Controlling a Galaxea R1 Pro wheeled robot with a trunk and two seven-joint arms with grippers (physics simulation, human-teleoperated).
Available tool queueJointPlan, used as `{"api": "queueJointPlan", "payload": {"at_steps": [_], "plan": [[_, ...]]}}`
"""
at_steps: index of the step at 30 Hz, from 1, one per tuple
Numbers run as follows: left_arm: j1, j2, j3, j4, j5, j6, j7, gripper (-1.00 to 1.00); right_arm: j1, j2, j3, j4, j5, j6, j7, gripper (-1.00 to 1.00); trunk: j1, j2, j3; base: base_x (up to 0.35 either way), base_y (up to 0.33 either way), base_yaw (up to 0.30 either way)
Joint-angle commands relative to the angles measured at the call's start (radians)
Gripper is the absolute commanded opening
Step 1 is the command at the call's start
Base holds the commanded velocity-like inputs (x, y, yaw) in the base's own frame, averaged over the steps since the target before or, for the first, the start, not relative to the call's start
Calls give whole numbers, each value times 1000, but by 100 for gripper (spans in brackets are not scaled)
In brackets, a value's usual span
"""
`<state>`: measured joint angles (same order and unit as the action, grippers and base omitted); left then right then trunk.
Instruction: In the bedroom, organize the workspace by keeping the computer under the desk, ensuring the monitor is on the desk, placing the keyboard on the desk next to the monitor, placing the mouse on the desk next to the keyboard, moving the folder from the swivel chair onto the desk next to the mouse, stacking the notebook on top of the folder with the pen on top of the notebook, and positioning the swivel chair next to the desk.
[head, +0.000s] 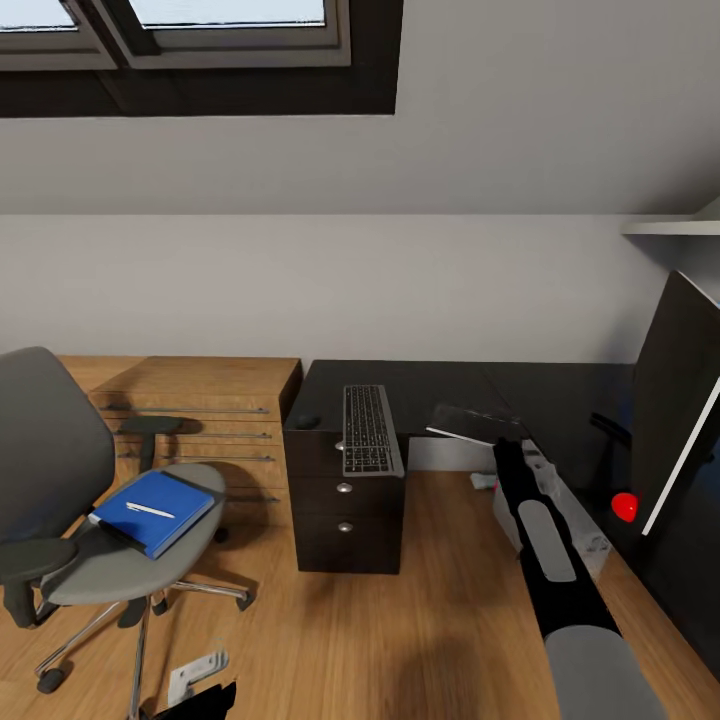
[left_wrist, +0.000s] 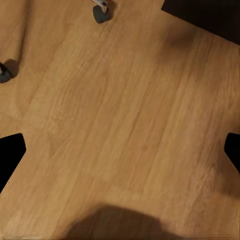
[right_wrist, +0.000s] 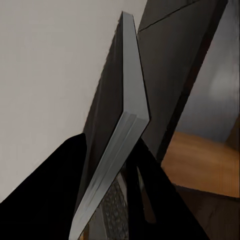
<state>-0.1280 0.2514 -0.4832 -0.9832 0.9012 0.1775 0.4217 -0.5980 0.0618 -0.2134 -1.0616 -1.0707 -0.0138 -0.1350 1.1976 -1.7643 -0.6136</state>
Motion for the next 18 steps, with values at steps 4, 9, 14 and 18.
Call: {"api": "queueJointPlan", "payload": {"at_steps": [4, 9, 14, 18], "plan": [[-1, -11, -12, 62, 1, -20, 7, 100, 0, 2, 1, 70, -13, -20, -8, -100, 0, -1, -1, 79, 0, 0], [-1, -46, -14, 96, 2, -108, 5, 100, -1, 3, 2, 89, -14, -25, -9, -100, 0, -1, -1, 252, 0, 0], [-1, -56, -17, 121, 1, -142, 4, 100, -1, 16, 4, 98, -16, -25, -10, -100, 0, -1, -1, 131, 0, 0], [-1, -58, -60, 127, 1, -153, 8, 100, 0, 25, 3, 109, -19, -23, -11, -100, 0, -1, -1, 67, 0, 0]]}}
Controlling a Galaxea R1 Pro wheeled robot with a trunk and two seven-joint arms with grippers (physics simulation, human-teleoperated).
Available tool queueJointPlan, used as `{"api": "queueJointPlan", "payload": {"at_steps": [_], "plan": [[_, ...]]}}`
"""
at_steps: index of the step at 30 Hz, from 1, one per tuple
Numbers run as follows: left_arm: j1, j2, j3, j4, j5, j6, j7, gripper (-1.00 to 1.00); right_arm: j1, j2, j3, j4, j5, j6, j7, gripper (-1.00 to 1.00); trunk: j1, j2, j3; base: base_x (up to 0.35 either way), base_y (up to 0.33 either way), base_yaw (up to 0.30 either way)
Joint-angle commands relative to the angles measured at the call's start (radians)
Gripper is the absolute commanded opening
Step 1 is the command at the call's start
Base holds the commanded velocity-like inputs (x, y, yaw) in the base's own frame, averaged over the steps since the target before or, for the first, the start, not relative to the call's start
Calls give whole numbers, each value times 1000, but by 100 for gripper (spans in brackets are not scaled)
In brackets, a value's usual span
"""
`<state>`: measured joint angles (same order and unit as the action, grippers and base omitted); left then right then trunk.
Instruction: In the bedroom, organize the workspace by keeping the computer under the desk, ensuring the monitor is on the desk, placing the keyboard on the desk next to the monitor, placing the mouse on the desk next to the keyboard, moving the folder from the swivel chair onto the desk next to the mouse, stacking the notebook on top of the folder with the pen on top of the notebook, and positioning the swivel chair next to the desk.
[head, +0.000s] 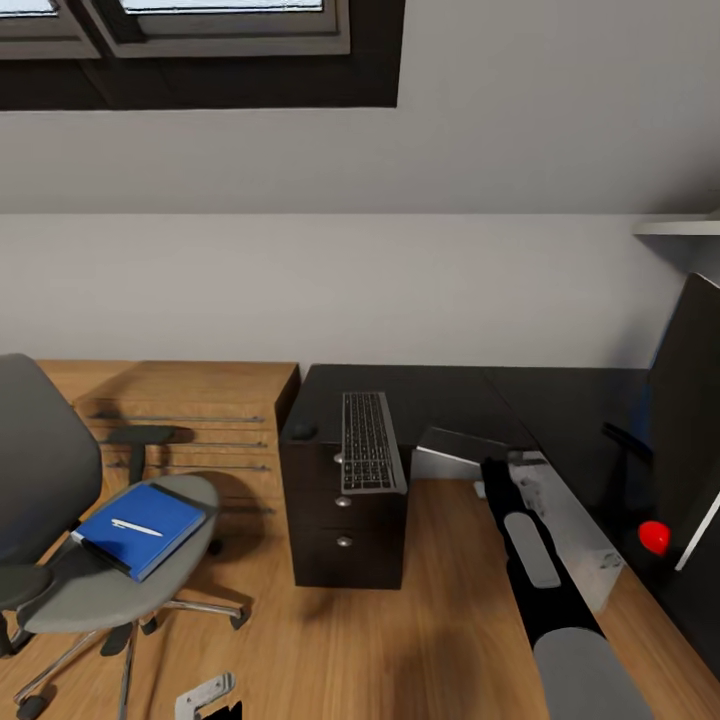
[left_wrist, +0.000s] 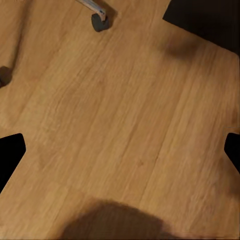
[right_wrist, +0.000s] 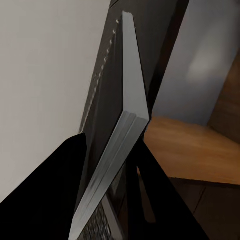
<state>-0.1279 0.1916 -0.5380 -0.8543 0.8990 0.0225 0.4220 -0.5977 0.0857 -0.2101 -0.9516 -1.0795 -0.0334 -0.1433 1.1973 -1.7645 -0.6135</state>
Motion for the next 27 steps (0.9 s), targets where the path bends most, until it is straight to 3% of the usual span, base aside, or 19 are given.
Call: {"api": "queueJointPlan", "payload": {"at_steps": [1, 2, 6, 27], "plan": [[-1, 1, -17, -2, 3, 1, 9, 100, -1, 1, 0, 0, -10, -4, -3, -100, 0, -1, -1, 167, 0, 0], [-1, 2, -66, 6, 5, -2, 11, 100, -1, 3, 0, 3, -8, -6, -3, -100, 0, -1, -1, 268, 0, 0], [-1, 1, -90, 37, 3, -2, 12, 100, -1, 2, -1, 6, -7, -7, -2, -100, 0, -1, -1, 144, 0, 0], [-1, -14, -111, 50, -2, -3, 10, 100, -2, -1, 0, 65, -1, -9, -5, -100, 0, -1, -1, 183, 0, 0]]}}
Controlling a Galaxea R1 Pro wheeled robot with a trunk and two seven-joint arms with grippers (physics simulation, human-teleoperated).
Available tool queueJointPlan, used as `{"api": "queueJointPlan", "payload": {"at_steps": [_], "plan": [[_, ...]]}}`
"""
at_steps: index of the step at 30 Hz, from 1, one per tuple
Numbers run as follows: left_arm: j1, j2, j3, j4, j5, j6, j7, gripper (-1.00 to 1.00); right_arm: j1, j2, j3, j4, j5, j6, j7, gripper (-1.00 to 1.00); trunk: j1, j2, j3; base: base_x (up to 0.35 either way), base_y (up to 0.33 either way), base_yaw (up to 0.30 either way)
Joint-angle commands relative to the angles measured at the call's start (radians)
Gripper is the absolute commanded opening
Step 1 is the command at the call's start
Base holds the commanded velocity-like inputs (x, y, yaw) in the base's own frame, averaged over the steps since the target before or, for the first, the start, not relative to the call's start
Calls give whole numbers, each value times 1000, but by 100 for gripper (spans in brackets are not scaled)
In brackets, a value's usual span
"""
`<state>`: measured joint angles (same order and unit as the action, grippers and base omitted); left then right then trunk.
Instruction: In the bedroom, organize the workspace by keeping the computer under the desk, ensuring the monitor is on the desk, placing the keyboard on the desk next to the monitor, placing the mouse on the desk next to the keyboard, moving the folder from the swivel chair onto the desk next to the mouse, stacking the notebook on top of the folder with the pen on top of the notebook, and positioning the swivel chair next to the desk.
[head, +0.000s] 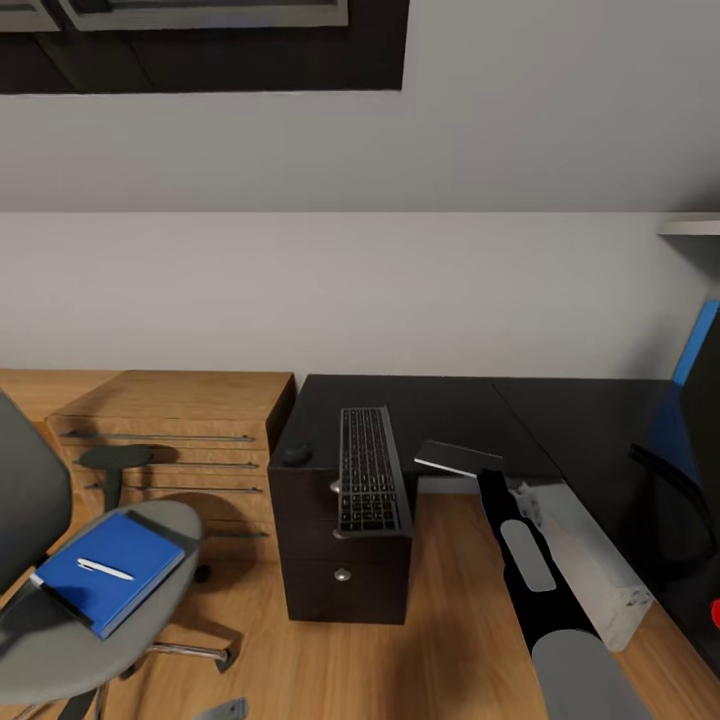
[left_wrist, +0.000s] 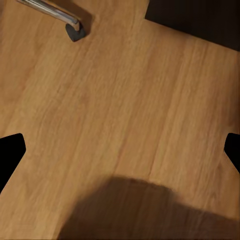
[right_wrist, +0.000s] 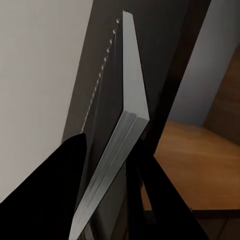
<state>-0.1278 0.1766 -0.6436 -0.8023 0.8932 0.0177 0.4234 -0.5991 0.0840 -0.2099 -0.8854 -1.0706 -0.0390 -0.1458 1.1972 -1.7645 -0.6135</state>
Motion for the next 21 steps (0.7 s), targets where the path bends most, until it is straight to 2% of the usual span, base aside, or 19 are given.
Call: {"api": "queueJointPlan", "payload": {"at_steps": [1, 14, 18, 21], "plan": [[-1, 1, -7, -3, 4, 1, 8, 100, -1, 0, 0, 1, -10, -4, -3, -100, 0, -1, -1, 129, 0, 0], [-1, 3, -9, -10, 5, 1, 5, 100, -8, -3, 0, 43, -9, -21, -3, -100, 0, -1, -1, 116, 0, 0], [-1, 5, 3, -51, 7, 1, 6, 100, -16, -3, 0, 53, -9, -22, -3, -100, 0, -1, -1, 15, 0, 0], [-1, 5, 2, -80, 7, 1, 9, 100, -19, -4, -1, 59, -9, -24, -3, -100, 12, -22, -10, 4, 0, 0]]}}
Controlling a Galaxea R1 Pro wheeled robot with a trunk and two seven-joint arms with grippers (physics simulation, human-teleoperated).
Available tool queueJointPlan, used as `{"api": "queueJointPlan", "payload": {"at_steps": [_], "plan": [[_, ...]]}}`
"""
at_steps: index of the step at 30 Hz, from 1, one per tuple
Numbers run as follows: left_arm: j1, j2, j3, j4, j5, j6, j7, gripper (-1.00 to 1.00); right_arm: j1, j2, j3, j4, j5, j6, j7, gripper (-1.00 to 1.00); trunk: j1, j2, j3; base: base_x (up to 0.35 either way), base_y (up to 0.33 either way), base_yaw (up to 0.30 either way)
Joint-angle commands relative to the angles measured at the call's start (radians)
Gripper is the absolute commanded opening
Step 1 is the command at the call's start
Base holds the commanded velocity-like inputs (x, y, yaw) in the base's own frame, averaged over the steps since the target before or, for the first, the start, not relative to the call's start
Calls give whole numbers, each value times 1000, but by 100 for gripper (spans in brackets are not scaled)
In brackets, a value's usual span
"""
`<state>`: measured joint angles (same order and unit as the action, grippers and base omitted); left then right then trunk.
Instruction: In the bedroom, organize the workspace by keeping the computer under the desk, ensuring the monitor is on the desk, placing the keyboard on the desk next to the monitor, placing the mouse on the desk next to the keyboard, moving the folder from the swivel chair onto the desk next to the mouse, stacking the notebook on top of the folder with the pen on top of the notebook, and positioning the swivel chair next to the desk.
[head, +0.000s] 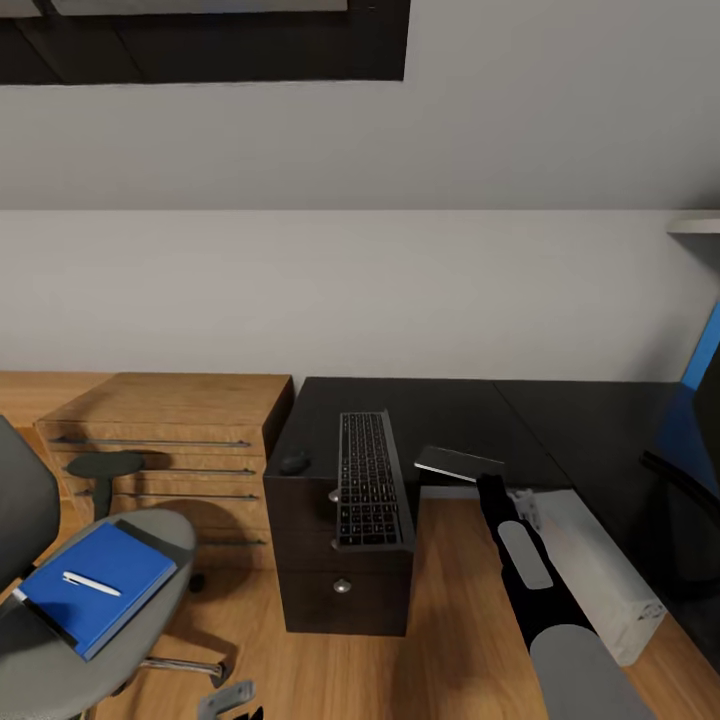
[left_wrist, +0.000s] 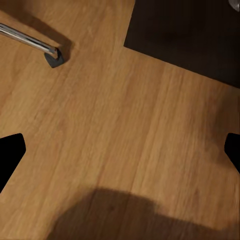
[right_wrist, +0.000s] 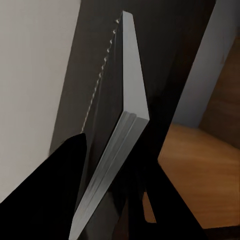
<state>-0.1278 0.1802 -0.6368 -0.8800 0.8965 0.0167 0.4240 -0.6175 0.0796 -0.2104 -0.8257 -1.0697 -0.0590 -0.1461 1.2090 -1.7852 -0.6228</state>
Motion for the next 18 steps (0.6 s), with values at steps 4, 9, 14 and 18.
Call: {"api": "queueJointPlan", "payload": {"at_steps": [4, 9, 14, 18], "plan": [[-1, 1, -5, -10, 4, 2, 10, 100, -2, -2, -1, 1, -10, -4, -3, -100, 15, -29, -14, 1, 0, 0], [-1, 2, -5, -12, 4, 2, 10, 100, -2, -4, -1, 1, -9, -5, -3, -100, 35, -64, -29, 0, 0, 0], [-1, 2, -4, -13, 4, 2, 10, 100, -2, -4, -1, 0, -9, -8, -3, -100, 54, -99, -45, 0, 0, 0], [-1, 2, -5, -12, 4, 2, 12, 100, -2, -4, 0, -5, -9, -29, 2, -100, 69, -127, -58, 0, 0, 0]]}}
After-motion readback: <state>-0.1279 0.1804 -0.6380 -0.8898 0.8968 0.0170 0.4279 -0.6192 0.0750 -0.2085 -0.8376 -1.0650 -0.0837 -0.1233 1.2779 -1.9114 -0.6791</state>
